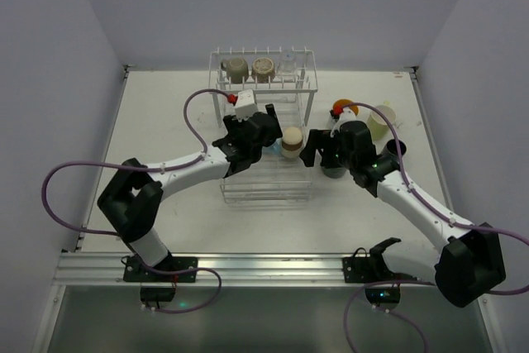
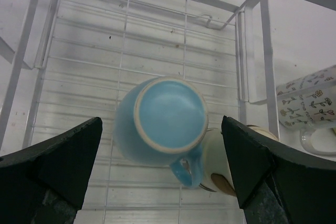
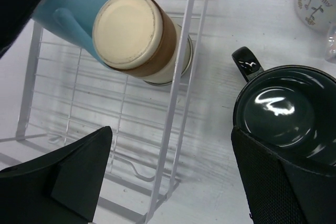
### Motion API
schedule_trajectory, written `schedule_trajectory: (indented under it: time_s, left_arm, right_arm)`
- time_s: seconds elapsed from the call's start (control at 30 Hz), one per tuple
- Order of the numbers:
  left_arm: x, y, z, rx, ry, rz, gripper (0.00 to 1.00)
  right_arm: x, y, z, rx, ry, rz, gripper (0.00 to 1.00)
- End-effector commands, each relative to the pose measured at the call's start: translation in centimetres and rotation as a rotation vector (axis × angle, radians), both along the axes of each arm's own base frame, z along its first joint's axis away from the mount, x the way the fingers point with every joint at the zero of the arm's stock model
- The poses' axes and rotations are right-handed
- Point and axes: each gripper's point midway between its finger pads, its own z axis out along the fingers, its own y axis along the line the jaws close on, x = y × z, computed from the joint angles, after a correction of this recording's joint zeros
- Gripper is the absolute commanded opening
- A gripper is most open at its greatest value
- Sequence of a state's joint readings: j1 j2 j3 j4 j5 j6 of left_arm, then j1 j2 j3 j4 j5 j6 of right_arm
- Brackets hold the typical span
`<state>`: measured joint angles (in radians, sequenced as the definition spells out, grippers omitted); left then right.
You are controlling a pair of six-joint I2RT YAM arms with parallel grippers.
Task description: Unload the cups from the dish rack
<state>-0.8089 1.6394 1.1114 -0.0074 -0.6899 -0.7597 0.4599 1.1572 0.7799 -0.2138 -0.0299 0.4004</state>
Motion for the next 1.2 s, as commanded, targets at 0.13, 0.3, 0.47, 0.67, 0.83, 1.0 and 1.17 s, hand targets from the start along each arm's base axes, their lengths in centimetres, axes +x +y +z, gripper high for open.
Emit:
schedule_trajectory:
  time_s: [0.13, 0.3, 0.47, 0.67, 0.83, 1.0, 1.17]
  left_arm:
    - [2.9, -0.2, 2.0, 0.020, -0.106, 0.135, 1.00]
    - [3.3, -0.1, 1.2, 0.072, -0.097, 0.144, 1.00]
    - [3.9, -0.7, 0.3, 0.100, -0.087, 0.132, 1.00]
    - [4.2, -1.3, -1.0, 0.125, -0.069, 0.113, 1.00]
    - [4.1, -1.1, -1.9, 0.140, -0.055, 0.113, 1.00]
    - [4.0, -0.9, -2.9, 0.158, -0.036, 0.112, 0.92]
    - [3.6, -0.4, -3.3, 0.171, -0.028, 0.111, 0.62]
  right_arm:
    - [0.0, 1.3, 1.3, 0.049, -0.053, 0.049, 0.99]
    - [-0.1, 1.6, 1.5, 0.053, -0.060, 0.059, 0.99]
    - [-0.4, 1.8, 1.8, 0.065, -0.068, 0.074, 0.99]
    - [-0.7, 2.0, 2.1, 0.074, -0.077, 0.086, 0.99]
    - [-0.8, 1.8, 2.4, 0.078, -0.090, 0.080, 0.99]
    - [-1.0, 1.6, 3.2, 0.088, -0.111, 0.079, 0.99]
    - [-1.3, 1.4, 3.9, 0.091, -0.130, 0.075, 0.99]
